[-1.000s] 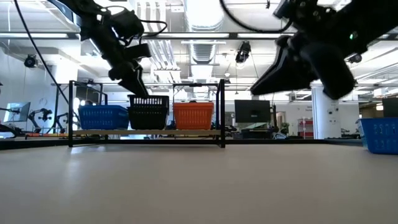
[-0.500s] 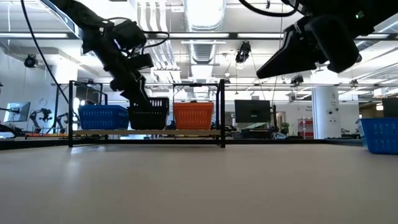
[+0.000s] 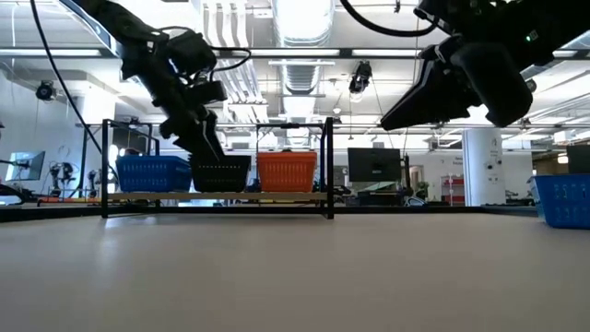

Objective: Stack baskets on shelf by color
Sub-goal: Stack the black basket on top of the other black baskets on the shelf, then adjust the stacked basket on the shelf

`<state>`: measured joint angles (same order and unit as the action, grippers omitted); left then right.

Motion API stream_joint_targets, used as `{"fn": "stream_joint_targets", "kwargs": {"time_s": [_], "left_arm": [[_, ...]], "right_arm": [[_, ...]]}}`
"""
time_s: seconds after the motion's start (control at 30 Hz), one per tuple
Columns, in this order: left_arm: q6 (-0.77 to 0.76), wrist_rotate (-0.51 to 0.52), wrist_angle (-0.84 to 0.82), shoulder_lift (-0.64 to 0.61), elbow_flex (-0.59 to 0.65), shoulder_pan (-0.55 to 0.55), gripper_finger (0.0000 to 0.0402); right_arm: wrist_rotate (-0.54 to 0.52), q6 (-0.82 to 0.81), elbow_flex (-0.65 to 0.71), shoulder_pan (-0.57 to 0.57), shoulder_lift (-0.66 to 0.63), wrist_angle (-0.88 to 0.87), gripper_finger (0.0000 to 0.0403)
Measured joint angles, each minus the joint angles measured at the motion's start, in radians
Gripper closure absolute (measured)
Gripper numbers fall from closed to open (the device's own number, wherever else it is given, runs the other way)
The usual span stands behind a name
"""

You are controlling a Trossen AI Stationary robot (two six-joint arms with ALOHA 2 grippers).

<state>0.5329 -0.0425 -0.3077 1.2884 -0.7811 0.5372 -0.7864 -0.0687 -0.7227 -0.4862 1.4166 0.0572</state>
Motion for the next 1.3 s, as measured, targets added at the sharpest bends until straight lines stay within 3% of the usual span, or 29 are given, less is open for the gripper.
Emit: {"fn": "stream_joint_targets", "kwargs": {"time_s": [0.17, 0.53, 0.7, 0.93, 1.13, 1.3], "left_arm": [[0.047, 0.002, 0.0, 0.007, 0.0, -0.001, 0.0148], [0.133, 0.025, -0.031, -0.008, -0.002, 0.0, 0.0321], [0.141, 0.081, -0.033, -0.014, -0.004, 0.0, 0.0364], [0.155, 0.104, -0.039, -0.014, -0.004, 0.0, 0.0351], [0.103, 0.09, -0.044, -0.016, -0.008, 0.0, 0.0292], [0.062, -0.01, -0.046, -0.025, -0.02, -0.001, 0.0248]], "right_arm": [[0.0, -0.001, 0.0, 0.0, 0.001, 0.0, 0.0371], [0.0, -0.002, 0.0, 0.0, 0.001, 0.0, 0.0371], [0.0, -0.002, 0.0, 0.0, 0.001, 0.0, 0.0371], [0.0, -0.002, 0.0, 0.0, 0.001, 0.0, 0.0371], [0.0, -0.002, -0.001, 0.0, 0.001, 0.0, 0.0371], [0.0, -0.002, -0.001, 0.0, 0.001, 0.0, 0.0371]]}}
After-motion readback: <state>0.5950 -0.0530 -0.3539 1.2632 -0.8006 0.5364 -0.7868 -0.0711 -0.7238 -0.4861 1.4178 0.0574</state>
